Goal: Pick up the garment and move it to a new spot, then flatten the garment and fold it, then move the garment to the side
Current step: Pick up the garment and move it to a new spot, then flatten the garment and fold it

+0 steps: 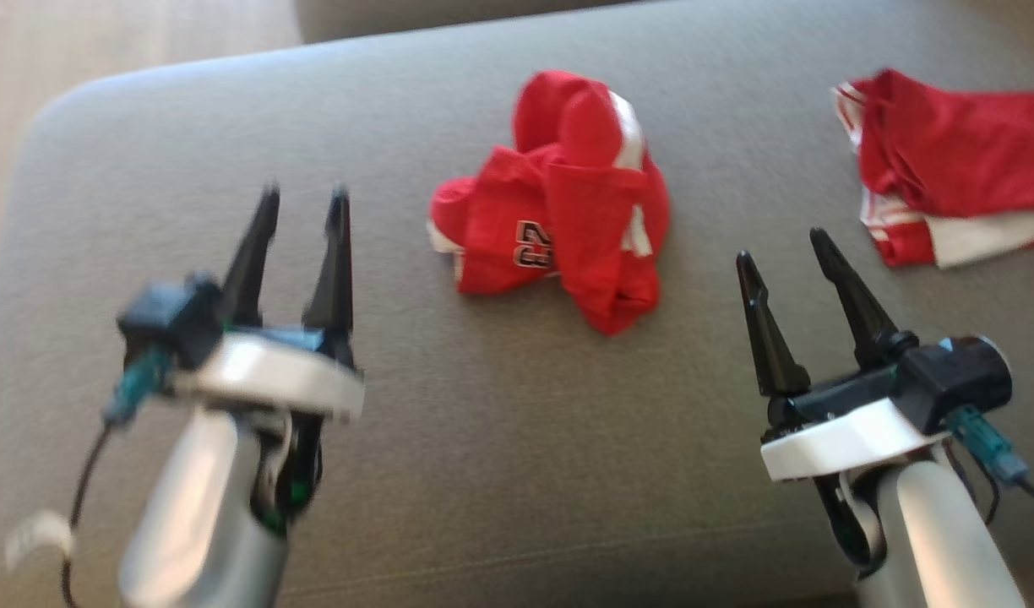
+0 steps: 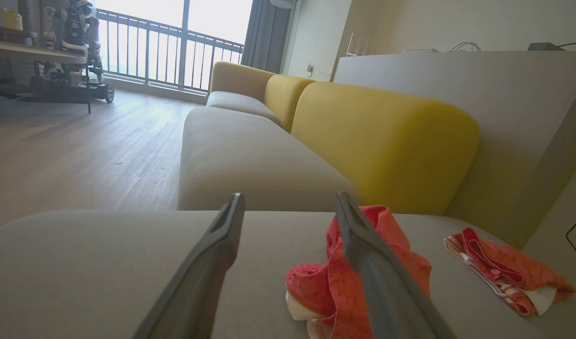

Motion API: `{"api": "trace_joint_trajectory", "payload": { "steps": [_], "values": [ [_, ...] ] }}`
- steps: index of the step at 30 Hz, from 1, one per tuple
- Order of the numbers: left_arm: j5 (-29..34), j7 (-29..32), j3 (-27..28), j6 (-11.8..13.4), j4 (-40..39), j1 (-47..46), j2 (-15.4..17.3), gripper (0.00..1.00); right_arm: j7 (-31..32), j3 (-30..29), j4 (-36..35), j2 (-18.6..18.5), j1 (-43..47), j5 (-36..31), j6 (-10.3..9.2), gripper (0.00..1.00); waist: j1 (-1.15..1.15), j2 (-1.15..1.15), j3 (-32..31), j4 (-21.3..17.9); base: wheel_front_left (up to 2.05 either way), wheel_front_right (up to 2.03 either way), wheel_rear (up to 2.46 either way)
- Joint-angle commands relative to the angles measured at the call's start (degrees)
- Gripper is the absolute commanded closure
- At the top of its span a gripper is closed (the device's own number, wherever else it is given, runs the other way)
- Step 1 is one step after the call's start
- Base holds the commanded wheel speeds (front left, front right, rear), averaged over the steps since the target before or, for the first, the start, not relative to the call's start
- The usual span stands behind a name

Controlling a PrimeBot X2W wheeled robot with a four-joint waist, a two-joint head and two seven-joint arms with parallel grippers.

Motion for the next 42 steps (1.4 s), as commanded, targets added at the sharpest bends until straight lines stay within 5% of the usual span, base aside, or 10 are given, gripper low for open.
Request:
{"api": "trace_joint_trajectory", "payload": {
  "steps": [1, 8, 21, 42],
  "values": [
    [1.77, -0.29, 3.08, -0.5, -2.84, 1.82, 0.42, 0.0, -0.15, 0.99, -1.25, 0.28, 0.24, -0.56, -0.02, 0.0, 0.0, 0.0, -2.88, 3.48, 0.0, 0.0, 0.0],
    [5.59, -0.29, 8.04, 0.22, -6.79, 13.24, -3.18, 0.0, 0.57, 0.46, 0.04, 0.28, 3.31, -1.13, -0.02, 0.0, 0.0, 0.0, -5.41, 6.32, 0.0, 0.0, 0.0],
    [6.64, -0.29, 7.97, -1.21, -9.37, 16.54, -4.57, 0.0, 2.33, 0.94, 3.39, 0.28, 3.02, -0.68, -0.02, 0.0, 0.0, 0.0, -4.72, 9.17, 0.0, 0.0, 0.0],
    [4.55, -0.29, 3.3, -0.07, -8.56, 12.69, -4.59, 0.0, 2.35, 0.26, 30.33, 0.28, -12.84, 8.33, -0.02, 0.0, 0.0, 0.0, 2.78, 17.0, 0.0, 0.0, 0.0]
  ]
}}
